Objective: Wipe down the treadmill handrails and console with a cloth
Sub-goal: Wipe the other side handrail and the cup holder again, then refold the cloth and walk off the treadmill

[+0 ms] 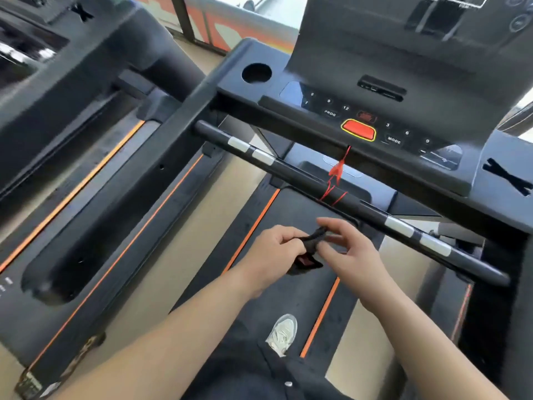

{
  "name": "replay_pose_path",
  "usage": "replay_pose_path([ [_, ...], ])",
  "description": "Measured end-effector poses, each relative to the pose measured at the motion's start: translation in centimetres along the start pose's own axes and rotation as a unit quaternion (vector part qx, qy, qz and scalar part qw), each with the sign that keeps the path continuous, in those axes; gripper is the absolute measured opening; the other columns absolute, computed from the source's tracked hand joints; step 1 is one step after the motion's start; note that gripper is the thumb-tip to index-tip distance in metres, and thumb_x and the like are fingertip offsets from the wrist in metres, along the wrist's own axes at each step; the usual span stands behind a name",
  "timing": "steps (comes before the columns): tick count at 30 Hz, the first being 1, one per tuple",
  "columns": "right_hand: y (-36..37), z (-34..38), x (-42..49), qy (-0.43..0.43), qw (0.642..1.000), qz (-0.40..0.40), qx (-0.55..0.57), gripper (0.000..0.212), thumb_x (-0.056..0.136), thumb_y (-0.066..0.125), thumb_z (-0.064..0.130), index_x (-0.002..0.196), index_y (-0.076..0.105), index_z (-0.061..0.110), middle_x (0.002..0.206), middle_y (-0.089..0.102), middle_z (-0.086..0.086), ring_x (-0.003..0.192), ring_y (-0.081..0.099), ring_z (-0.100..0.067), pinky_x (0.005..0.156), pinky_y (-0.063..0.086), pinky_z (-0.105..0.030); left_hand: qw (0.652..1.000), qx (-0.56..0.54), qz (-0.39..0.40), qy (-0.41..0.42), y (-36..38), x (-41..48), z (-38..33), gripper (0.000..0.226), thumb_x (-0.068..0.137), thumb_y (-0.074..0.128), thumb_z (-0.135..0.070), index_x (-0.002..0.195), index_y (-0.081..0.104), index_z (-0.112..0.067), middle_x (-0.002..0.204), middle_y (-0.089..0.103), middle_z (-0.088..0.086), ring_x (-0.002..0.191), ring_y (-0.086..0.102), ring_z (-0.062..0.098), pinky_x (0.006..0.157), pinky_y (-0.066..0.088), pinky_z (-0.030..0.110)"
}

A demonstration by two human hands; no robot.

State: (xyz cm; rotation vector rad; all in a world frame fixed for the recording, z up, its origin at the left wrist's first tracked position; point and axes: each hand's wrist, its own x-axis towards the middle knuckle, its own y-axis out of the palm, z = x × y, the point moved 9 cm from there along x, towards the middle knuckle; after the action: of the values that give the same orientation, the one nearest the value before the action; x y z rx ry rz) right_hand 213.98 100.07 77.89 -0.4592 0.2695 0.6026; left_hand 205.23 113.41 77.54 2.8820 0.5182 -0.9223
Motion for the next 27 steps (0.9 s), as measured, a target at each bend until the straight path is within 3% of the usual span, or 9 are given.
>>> replay_pose_path([
  [3,1.7,1.4,-0.2,-0.008,0.999,0.019,-0.034,0.014,0.089,0.074,0.015,0.093,0.074,0.029,0.092,0.076,0.015,0.091,0.071,-0.005,0.077,0.051,-0.019,1.000,-0.004,-0.010,0.010,-3.0,-0.6,0.5,0.028,0.092,0.053,0.000,0.097,0.078,-0.011,0.111,0.070,0.014,0.086,0.076,0.027,0.073,0.063,0.032],
  [6,5.3,3.1,-0.4,-0.010,0.996,0.045,-0.073,0.005,0.084,0.076,0.026,0.087,0.071,0.026,0.088,0.076,0.012,0.087,0.073,-0.013,0.083,0.057,-0.035,0.999,0.032,-0.032,0.022,-7.1,-1.7,2.1,0.028,0.087,0.054,-0.006,0.093,0.077,-0.021,0.090,0.077,0.006,0.081,0.075,0.024,0.075,0.064,0.040],
  [8,9.3,4.4,-0.8,-0.024,0.991,0.080,-0.104,0.015,0.077,0.073,0.035,0.087,0.069,0.024,0.090,0.075,0.011,0.086,0.072,-0.014,0.083,0.059,-0.041,0.996,0.051,-0.071,0.019,-10.6,-2.8,4.1,0.018,0.084,0.059,-0.014,0.092,0.070,-0.026,0.086,0.077,-0.003,0.085,0.074,0.019,0.085,0.062,0.044],
  [13,21.3,7.5,-2.4,-0.077,0.962,0.182,-0.187,0.012,0.085,0.071,0.020,0.082,0.059,0.021,0.069,0.063,0.005,0.061,0.054,-0.011,0.063,0.047,-0.035,0.987,0.051,-0.152,0.005,-20.1,-7.7,9.9,0.011,0.080,0.065,-0.017,0.082,0.066,-0.028,0.082,0.072,-0.013,0.078,0.066,0.003,0.074,0.051,0.023],
  [18,34.5,10.4,-6.9,-0.150,0.897,0.322,-0.262,0.011,0.088,0.074,0.018,0.085,0.064,0.017,0.075,0.069,-0.007,0.070,0.063,-0.026,0.067,0.051,-0.040,0.971,-0.001,-0.238,-0.013,-29.2,-15.7,17.6,0.014,0.078,0.066,-0.015,0.080,0.068,-0.028,0.082,0.074,-0.008,0.077,0.068,0.010,0.078,0.056,0.032],
  [21,42.0,12.0,-10.7,-0.193,0.850,0.401,-0.282,0.006,0.090,0.073,0.018,0.086,0.069,0.019,0.077,0.072,-0.002,0.071,0.064,-0.016,0.067,0.050,-0.029,0.951,-0.052,-0.303,-0.012,-33.0,-21.4,22.0,0.023,0.084,0.066,-0.004,0.080,0.066,-0.026,0.074,0.070,-0.011,0.069,0.061,0.004,0.070,0.050,0.023],
  [23,46.9,12.6,-13.9,-0.221,0.807,0.457,-0.301,0.005,0.092,0.071,0.020,0.090,0.072,0.024,0.081,0.074,0.004,0.079,0.067,-0.014,0.074,0.053,-0.027,0.923,-0.098,-0.372,-0.020,-34.9,-25.7,24.9,0.028,0.086,0.063,0.000,0.079,0.064,-0.026,0.066,0.066,-0.016,0.064,0.059,0.001,0.065,0.045,0.019],
  [25,51.5,13.0,-16.9,-0.253,0.764,0.500,-0.319,0.005,0.093,0.068,0.024,0.093,0.071,0.028,0.084,0.074,0.007,0.083,0.068,-0.016,0.081,0.056,-0.034,0.885,-0.144,-0.441,-0.041,-36.1,-29.7,28.0,0.029,0.087,0.061,0.001,0.078,0.063,-0.027,0.063,0.066,-0.021,0.063,0.059,-0.002,0.065,0.043,0.017],
  [27,55.4,13.5,-20.4,-0.294,0.722,0.540,-0.318,0.007,0.094,0.067,0.024,0.093,0.069,0.030,0.084,0.073,0.011,0.082,0.068,-0.014,0.081,0.056,-0.034,0.846,-0.193,-0.494,-0.056,-35.8,-33.4,30.5,0.025,0.085,0.063,-0.002,0.080,0.060,-0.027,0.067,0.064,-0.020,0.066,0.058,-0.002,0.068,0.043,0.016],
])
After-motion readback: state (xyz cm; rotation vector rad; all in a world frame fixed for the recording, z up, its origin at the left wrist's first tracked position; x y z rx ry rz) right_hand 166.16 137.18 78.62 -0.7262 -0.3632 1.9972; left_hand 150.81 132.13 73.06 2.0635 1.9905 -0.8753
